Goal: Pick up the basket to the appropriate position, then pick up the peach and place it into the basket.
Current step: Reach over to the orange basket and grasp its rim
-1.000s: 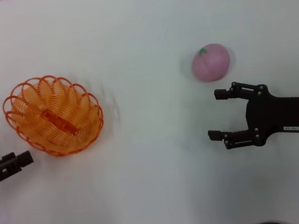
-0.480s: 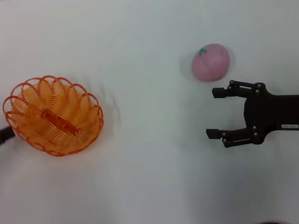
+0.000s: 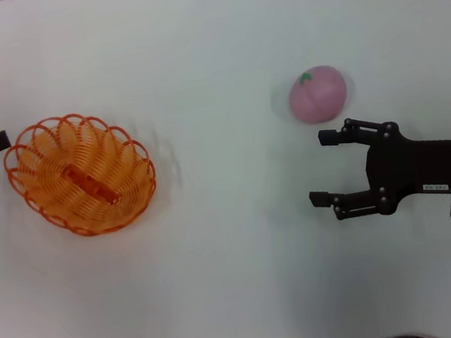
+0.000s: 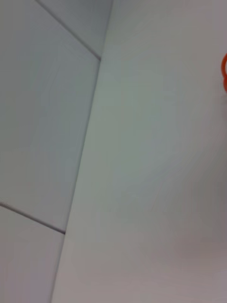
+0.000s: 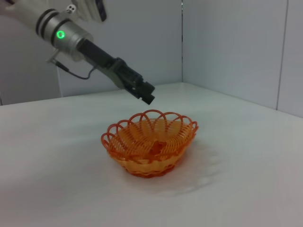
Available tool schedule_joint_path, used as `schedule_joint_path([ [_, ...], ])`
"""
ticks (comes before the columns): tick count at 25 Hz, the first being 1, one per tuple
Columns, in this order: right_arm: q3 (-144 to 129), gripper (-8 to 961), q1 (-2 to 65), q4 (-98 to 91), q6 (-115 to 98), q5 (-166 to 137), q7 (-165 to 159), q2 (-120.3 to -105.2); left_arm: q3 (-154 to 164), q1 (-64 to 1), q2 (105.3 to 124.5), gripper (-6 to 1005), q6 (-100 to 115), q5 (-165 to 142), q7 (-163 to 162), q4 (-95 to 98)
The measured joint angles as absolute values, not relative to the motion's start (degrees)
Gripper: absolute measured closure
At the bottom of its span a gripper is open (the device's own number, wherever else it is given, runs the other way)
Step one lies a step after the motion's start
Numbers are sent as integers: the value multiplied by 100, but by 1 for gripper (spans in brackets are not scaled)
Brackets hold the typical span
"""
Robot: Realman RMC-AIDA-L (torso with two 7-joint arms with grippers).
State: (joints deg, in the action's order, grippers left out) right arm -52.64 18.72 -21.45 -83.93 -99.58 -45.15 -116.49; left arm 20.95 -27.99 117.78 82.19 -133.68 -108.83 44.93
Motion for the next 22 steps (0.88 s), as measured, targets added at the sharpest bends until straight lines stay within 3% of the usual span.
schedule_joint_path([
  [13, -5273, 8, 1891, -2144, -8426, -9958, -4543, -11607, 3419, -3211, 11706, 312, 7947, -13673, -10930, 4928],
  [22, -5300, 8, 1886, -2144, -8429, -9957, -4544, -11602, 4681, -4206, 11615, 315, 8260, -15333, -11767, 5172],
])
